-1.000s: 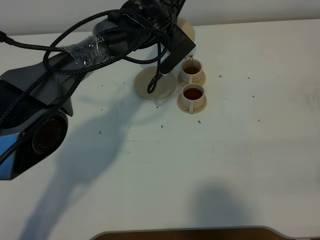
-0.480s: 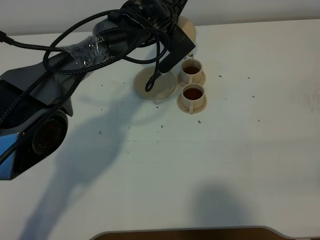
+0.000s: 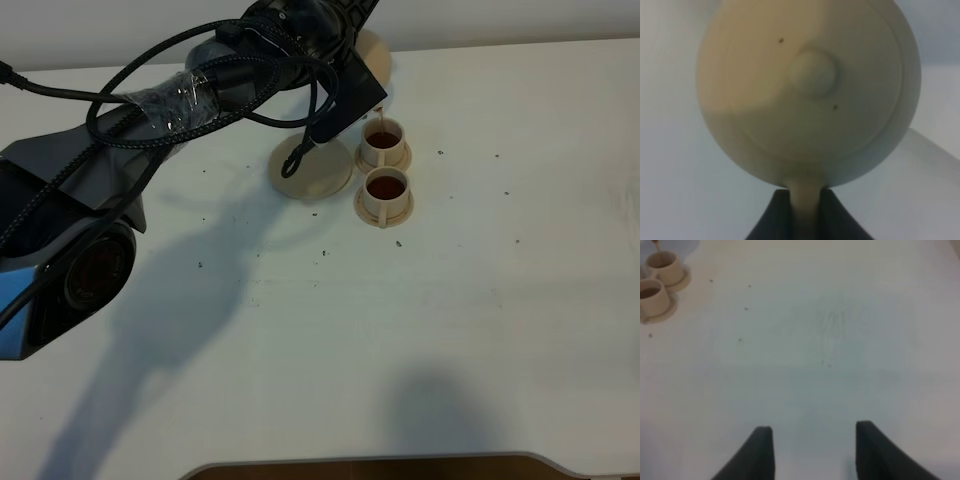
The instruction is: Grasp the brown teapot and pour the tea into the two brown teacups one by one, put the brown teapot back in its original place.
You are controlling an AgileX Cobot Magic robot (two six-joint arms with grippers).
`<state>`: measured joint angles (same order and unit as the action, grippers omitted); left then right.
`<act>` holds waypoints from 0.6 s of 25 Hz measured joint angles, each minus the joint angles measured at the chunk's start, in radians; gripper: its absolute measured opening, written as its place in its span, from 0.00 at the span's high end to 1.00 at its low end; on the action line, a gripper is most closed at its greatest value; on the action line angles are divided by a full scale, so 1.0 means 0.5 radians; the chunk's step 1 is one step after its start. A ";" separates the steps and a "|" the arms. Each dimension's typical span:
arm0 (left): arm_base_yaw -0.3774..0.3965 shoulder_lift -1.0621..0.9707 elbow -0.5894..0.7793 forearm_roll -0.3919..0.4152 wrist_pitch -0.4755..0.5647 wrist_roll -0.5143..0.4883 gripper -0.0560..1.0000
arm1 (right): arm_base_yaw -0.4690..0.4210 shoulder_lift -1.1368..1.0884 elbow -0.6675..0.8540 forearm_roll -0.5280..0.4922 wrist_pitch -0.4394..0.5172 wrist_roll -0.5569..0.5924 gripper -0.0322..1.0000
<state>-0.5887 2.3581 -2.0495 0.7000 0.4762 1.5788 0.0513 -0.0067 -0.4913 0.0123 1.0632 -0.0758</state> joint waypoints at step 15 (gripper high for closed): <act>0.000 0.000 0.000 0.026 -0.047 0.088 0.85 | 0.000 0.000 0.000 0.000 0.000 0.000 0.58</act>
<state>-0.5887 2.3581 -2.0495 0.7131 0.4525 1.6226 0.0513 -0.0067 -0.4913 0.0123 1.0632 -0.0758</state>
